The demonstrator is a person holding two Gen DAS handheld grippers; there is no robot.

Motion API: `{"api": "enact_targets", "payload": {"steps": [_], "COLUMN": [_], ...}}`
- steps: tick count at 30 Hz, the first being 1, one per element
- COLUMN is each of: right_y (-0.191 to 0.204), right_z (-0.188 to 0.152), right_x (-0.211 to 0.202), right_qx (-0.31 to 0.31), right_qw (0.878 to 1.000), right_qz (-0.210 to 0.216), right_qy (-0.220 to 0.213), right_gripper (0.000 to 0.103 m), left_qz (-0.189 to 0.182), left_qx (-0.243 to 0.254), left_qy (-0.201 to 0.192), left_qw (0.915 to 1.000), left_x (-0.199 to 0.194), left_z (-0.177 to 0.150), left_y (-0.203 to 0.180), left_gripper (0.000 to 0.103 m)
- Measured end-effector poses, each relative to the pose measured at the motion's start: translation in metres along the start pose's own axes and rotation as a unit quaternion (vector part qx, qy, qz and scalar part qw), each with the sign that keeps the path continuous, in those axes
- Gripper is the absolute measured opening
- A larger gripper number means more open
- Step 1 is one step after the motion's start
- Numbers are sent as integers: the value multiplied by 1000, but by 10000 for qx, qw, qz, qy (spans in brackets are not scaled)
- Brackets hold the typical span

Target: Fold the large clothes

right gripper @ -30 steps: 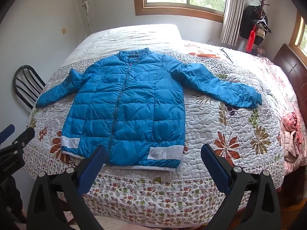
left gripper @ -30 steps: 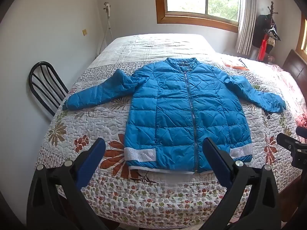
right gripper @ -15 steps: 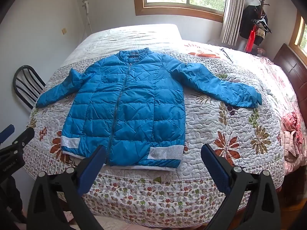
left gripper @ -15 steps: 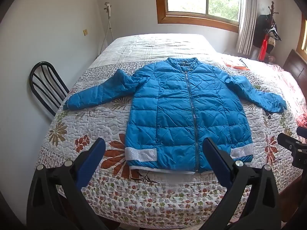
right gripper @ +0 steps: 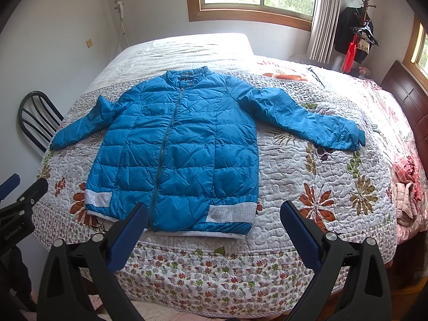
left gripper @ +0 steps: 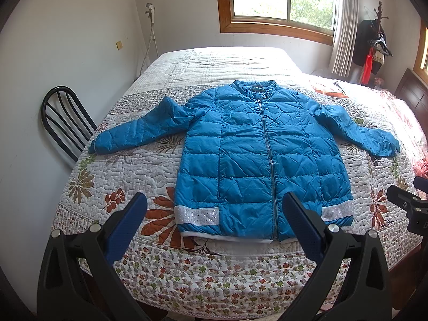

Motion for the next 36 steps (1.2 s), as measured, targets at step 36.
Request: {"api": "enact_targets", "payload": {"steps": [36], "right_y": [0], "right_z": [1], "right_x": [0], "right_qx": [3], "right_qw": [10000], "right_qz": [-2], "right_qy": [-5], "right_gripper": [99], "left_qz": [6], "left_qx": [14], "left_qy": [-5], "left_qw": [10000], "left_x": [-1], "left_z": [2], "left_y": [2], "left_gripper": [100]}}
Point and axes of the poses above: each gripper's, at about its wrist camera, not at the fingertips, and x roughly the way its jaws point, y to its left, z to its top, the point moved 1 cm from there along x, roughly the way its jaws point, and after that the axes turned 12 degrees about -z, right-handed, at the moved point
